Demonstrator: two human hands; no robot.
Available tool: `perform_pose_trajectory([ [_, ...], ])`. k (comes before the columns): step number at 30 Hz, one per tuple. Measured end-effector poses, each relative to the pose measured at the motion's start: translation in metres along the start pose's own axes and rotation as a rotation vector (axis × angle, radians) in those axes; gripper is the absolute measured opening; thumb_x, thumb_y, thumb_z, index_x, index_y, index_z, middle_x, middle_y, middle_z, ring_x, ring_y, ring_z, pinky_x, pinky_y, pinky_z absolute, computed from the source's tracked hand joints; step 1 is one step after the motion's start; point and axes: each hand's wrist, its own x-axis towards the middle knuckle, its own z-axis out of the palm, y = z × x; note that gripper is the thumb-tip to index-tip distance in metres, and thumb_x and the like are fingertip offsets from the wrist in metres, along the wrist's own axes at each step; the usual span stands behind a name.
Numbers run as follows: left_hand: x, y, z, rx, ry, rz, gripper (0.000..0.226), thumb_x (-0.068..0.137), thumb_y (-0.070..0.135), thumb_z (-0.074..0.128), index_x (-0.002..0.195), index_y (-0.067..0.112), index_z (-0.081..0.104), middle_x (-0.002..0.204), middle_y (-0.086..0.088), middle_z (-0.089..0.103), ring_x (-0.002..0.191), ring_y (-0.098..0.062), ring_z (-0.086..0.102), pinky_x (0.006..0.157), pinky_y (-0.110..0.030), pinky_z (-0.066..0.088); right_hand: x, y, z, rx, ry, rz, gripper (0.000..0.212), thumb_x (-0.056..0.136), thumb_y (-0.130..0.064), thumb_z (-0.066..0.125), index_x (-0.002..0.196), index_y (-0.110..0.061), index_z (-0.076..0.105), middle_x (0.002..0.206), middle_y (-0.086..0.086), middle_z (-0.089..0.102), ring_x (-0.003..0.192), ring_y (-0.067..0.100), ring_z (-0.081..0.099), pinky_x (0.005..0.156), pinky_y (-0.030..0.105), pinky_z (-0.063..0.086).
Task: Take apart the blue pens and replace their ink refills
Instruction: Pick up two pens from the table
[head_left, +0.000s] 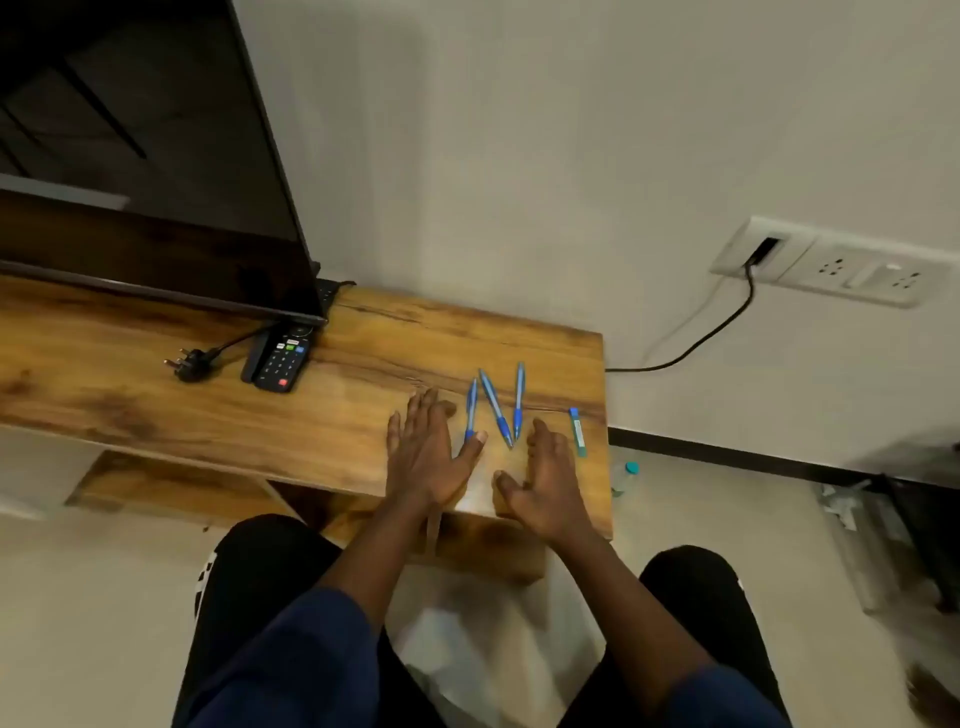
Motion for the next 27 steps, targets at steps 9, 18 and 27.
perform_pose_trajectory([
  [9, -0.001, -0.003, -0.005, -0.003, -0.011, 0.036, 0.060, 0.097, 0.063, 0.054, 0.140, 0.022, 0.041, 0.175, -0.002, 0.005, 0.162, -0.020, -0.006, 0.129, -0.045, -0.007, 0.004, -0.023, -0.024, -0.096, -0.196, 0.041, 0.102, 0.092, -0.039, 0.073, 0.164, -0.015, 0.005, 0.164, 0.009, 0.023, 0.151, 0.028, 0.026, 0.120, 0.039, 0.028],
  [18, -0.003, -0.004, 0.010, -0.012, 0.190, 0.058, 0.028, 0.100, 0.050, 0.056, 0.110, 0.023, 0.054, 0.166, -0.006, 0.028, 0.159, -0.021, 0.016, 0.131, -0.044, 0.003, 0.026, -0.004, -0.023, -0.041, -0.249, 0.030, 0.109, 0.086, -0.045, 0.078, 0.164, -0.023, 0.005, 0.160, 0.003, 0.027, 0.146, 0.023, 0.038, 0.119, 0.044, 0.040],
  [27, -0.011, 0.013, 0.009, 0.180, 0.258, 0.039, 0.025, 0.097, 0.039, 0.065, 0.107, 0.016, 0.070, 0.146, -0.007, 0.052, 0.138, -0.023, 0.046, 0.116, -0.040, 0.041, 0.028, -0.006, -0.033, -0.003, -0.145, -0.146, 0.087, 0.096, -0.035, 0.068, 0.163, -0.026, 0.013, 0.160, 0.002, 0.026, 0.140, 0.024, 0.044, 0.113, 0.041, 0.045],
])
